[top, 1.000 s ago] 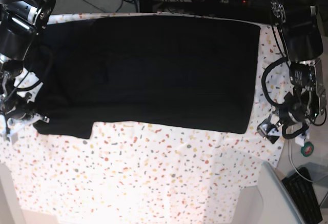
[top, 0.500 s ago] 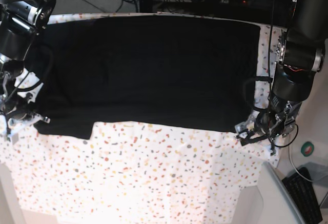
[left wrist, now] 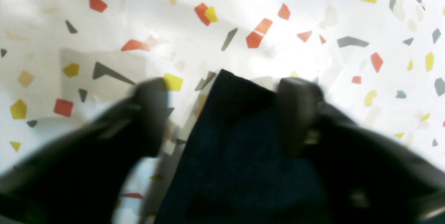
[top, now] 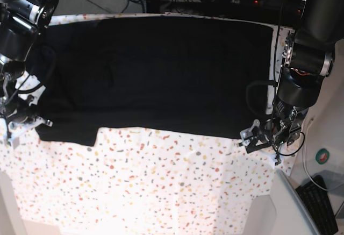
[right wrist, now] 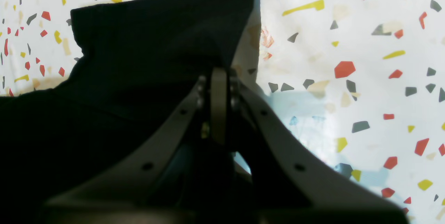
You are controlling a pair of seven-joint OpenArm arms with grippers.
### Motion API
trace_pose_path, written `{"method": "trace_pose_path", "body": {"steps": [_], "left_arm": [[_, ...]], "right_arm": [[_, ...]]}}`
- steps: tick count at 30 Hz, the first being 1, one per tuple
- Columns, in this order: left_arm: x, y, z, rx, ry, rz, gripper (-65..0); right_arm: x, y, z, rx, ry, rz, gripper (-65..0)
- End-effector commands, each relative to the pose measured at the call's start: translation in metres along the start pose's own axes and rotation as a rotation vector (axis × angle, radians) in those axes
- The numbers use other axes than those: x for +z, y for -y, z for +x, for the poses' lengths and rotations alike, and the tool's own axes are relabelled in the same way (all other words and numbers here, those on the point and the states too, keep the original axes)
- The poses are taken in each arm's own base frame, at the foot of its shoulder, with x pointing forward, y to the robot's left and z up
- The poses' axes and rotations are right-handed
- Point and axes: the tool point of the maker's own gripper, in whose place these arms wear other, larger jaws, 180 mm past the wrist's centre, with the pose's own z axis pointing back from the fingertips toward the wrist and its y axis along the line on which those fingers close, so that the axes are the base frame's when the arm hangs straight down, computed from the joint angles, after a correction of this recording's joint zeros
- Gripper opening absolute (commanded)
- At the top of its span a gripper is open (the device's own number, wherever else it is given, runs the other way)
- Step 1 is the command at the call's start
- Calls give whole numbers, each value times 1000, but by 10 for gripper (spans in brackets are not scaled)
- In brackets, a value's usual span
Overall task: Layout the t-shirt on the table in an organized manner, then fold the t-shirt properly
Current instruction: 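Regrasp the folded edge with both grippers and fold it again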
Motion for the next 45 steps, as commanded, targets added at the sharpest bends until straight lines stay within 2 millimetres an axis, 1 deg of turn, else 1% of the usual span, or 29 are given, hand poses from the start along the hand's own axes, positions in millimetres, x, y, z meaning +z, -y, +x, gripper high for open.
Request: {"method": "trace_pose_path", "body": {"steps": [1, 3, 4, 5, 9, 11, 12, 13, 14, 16, 17, 18, 20, 23, 24, 25, 27, 28, 29, 33, 35, 36, 38, 39, 40, 43, 45], "left_arm": [[3, 8, 12, 8, 18, -26, -347], [2, 6, 10, 11, 14, -24, -525], [2, 2, 7, 18, 11, -20, -624], [2, 1, 7, 19, 14, -18, -650], [1, -2, 2, 19, 7, -13, -650], [2, 0, 4, 18, 10, -19, -650], [4, 5, 10, 14, 24, -30, -650], [7, 9, 19, 7, 48, -44, -650], [11, 10, 29, -2, 76, -52, -650], [17, 12, 33, -21, 89, -70, -650], [21, 12, 37, -23, 98, -80, -650], [27, 13, 45, -9, 112, -93, -650], [33, 8, 45, 55, 110, -114, -650], [45, -1, 53, 138, 135, -140, -650], [49, -4, 52, 158, 134, -147, -650], [54, -3, 53, 162, 135, -157, -650], [61, 2, 56, 149, 147, -175, -650], [64, 5, 58, 141, 151, -182, -650], [64, 4, 55, 139, 151, -184, -650], [65, 2, 51, 146, 150, -182, -650], [65, 2, 51, 146, 150, -184, -650], [65, 2, 51, 148, 150, -185, -650], [65, 1, 50, 147, 148, -183, -650], [65, -1, 51, 146, 149, -179, -650], [64, -4, 47, 145, 143, -173, -650], [62, -6, 40, 144, 131, -168, -650], [62, -7, 38, 143, 129, -167, -650]], "right_arm": [[7, 3, 27, 8, 69, -2, -650], [7, 3, 27, 8, 69, -2, -650], [7, 3, 27, 8, 69, -2, -650], [7, 3, 27, 8, 69, -2, -650], [3, 2, 25, 1, 81, 3, -650], [-6, -7, 24, 27, 95, 21, -650], [-10, -13, 23, 60, 97, 30, -650], [-11, -14, 27, 99, 108, 28, -650], [-12, -18, 30, 135, 117, 33, -650], [-13, -28, 36, 183, 144, 47, -650], [-13, -31, 39, 195, 159, 50, -650], [-11, -30, 48, 205, 185, 48, -650], [-9, -30, 60, 208, 226, 47, -650], [-6, -30, 69, 212, 268, 48, -650], [-3, -26, 77, 219, 291, 40, -650], [-2, -24, 79, 220, 301, 37, -650], [-4, -29, 88, 244, 321, 47, -650], [-6, -30, 89, 261, 325, 51, -650], [-10, -30, 87, 280, 321, 52, -650], [-18, -42, 91, 334, 383, 87, -650], [-17, -39, 96, 351, 439, 92, -650], [-17, -43, 100, 364, 468, 103, -650], [-20, -46, 102, 393, 482, 114, -650], [-20, -43, 103, 410, 479, 108, -650], [-22, -41, 101, 419, 472, 108, -650], [-25, -41, 96, 429, 476, 115, -650], [-24, -41, 97, 424, 498, 118, -650]]}}
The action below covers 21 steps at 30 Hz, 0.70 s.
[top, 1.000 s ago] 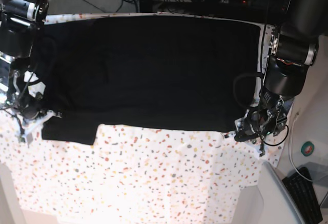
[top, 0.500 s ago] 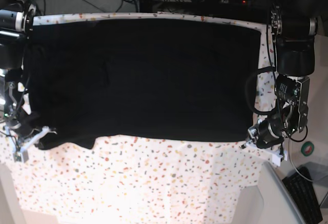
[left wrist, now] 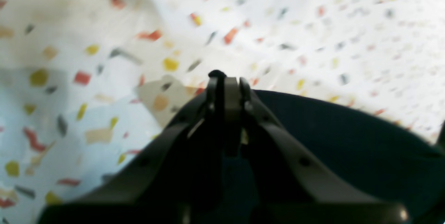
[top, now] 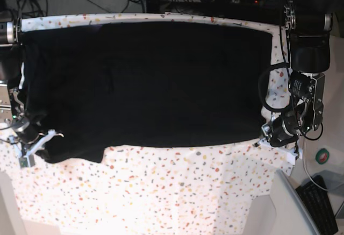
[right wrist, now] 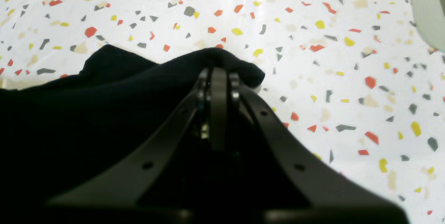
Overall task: Layout the t-shirt on the table in an organized manner, then fold the t-shirt properly
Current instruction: 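Regrasp the folded edge with both grippers and fold it again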
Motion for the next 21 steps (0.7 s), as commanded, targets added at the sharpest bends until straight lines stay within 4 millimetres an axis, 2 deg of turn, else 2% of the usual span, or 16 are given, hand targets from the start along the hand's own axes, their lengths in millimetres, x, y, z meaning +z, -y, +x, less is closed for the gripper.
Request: {"method": "trace_pose_path", "body": {"steps": [1, 4, 7, 14, 17, 21], "left_arm": [[7, 7, 28, -10, 65, -22, -650], [14, 12, 25, -34, 77, -38, -650], [25, 20, 16, -59, 40, -63, -650], [70, -9, 17, 6, 86, -54, -650], [87, -15, 10, -6, 82, -49, -650], [100, -15, -2, -40, 71, -47, -650]], "right_arm": [[-1, 11, 25, 4, 69, -14, -650], [1, 11, 19, 0, 58, -15, -650], [6, 9, 2, 1, 31, -11, -650], [25, 1, -3, 74, -7, 17, -650], [38, 6, 0, 84, -25, -1, -650], [54, 11, 1, 94, -82, -27, -650]]}}
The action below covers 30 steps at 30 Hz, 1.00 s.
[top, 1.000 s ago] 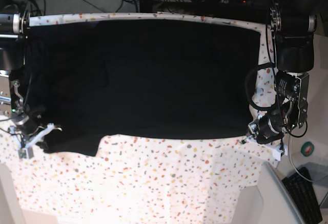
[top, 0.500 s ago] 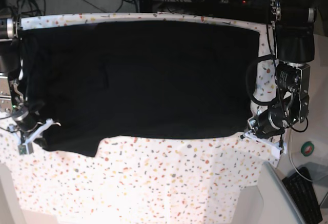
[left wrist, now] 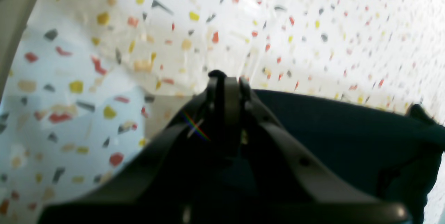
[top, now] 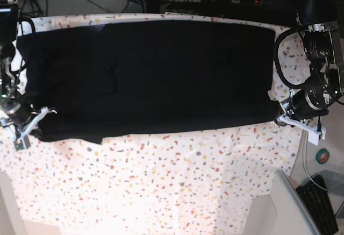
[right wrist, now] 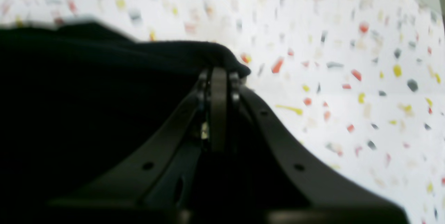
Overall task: Layout the t-shirt on the table in an organized manner, then fold the t-shirt properly
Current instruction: 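Regrasp the folded edge with both grippers and fold it again, then lower the folded edge onto the shirt with both grippers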
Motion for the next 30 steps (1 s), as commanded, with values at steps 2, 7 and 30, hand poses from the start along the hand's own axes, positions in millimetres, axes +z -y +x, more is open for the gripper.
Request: {"method": "trace_pose_path", "body": {"steps": [2, 7, 30], "left_arm": [[11, 1, 9, -37, 41, -3, -650], [20, -3, -13, -63, 11, 8, -650], [37, -38, -83, -89, -131, 85, -650]], "right_arm": [[13, 14, 18, 14, 32, -34, -650], [33, 1, -5, 13, -48, -31, -650], [87, -45, -96, -63, -247, -5, -650]]}}
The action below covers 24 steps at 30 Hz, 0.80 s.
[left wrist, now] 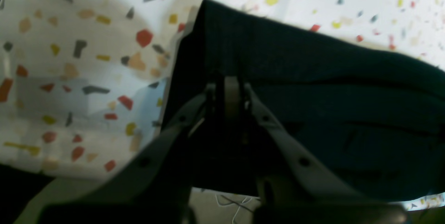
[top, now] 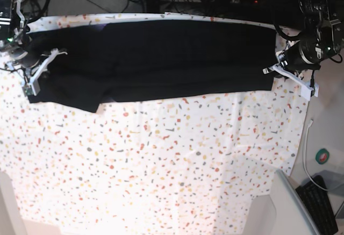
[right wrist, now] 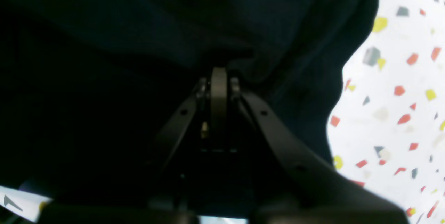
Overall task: Layout the t-shirt on the table in an organized manner, then fold the t-shirt properly
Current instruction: 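Lower the folded edge onto the shirt with both grippers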
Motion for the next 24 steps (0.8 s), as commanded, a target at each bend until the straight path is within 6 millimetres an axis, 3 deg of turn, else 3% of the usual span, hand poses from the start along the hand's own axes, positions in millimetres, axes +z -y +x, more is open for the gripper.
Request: {"method": "trace_pose_path", "body": {"steps": [1, 7, 12, 20, 24], "left_arm": [[6, -3, 14, -23, 35, 3, -650], [6, -5, 7, -40, 13, 10, -650], [8, -11, 6, -52, 5, 25, -650], [2, -9, -7, -85, -46, 22, -650], [3, -11, -7, -76, -42, 28, -650]], "right_arm": [[4, 10, 14, 10, 42, -19, -650], [6, 9, 0, 10, 12, -18, -650], [13, 24, -5, -22, 14, -57, -650], [12, 22, -8, -23, 6, -52, -650], [13, 23, -18, -30, -70, -54, -650]]}}
